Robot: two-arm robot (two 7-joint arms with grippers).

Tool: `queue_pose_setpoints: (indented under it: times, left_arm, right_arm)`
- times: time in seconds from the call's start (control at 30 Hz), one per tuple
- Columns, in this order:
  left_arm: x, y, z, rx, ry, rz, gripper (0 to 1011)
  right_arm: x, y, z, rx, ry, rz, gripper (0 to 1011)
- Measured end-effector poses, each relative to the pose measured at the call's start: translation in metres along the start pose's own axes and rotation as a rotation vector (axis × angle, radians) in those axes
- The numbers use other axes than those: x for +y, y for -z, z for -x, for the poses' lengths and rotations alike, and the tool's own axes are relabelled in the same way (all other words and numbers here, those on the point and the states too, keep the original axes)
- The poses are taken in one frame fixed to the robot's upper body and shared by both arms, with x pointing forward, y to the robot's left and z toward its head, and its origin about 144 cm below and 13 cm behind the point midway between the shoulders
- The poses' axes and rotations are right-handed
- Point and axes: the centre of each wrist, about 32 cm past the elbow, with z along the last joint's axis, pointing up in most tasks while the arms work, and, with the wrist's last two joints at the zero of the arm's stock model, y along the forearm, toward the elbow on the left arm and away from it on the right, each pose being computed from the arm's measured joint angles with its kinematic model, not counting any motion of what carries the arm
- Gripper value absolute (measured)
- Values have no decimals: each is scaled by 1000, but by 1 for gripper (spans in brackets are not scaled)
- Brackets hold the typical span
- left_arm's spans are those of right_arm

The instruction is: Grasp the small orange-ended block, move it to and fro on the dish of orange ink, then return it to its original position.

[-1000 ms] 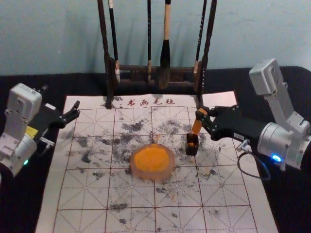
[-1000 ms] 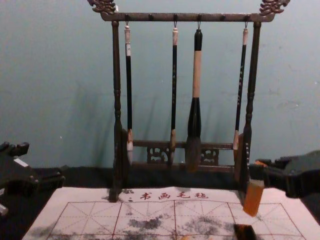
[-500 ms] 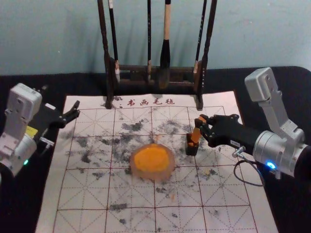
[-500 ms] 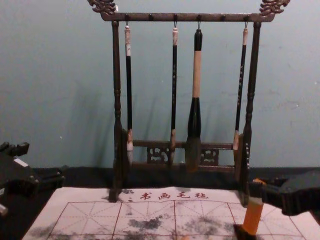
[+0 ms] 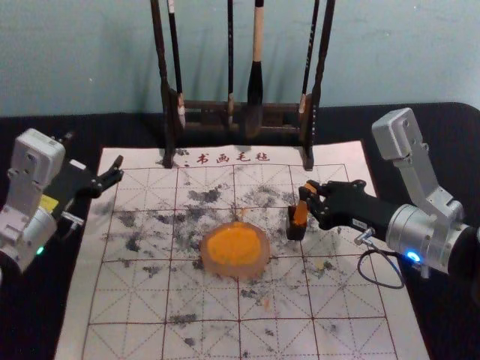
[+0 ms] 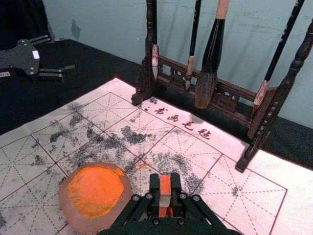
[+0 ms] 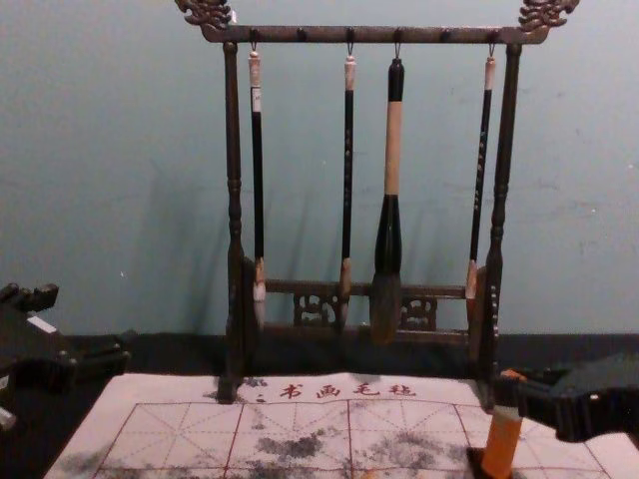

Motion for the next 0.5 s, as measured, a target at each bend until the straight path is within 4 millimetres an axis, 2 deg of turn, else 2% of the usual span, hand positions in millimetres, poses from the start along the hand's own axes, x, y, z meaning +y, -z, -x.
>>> queue_pose_setpoints:
  times: [0.5]
  left_arm:
    - [0,0,0,0,0,0,1001]
  right_arm:
    - [3,1,0,-3,0,9,131]
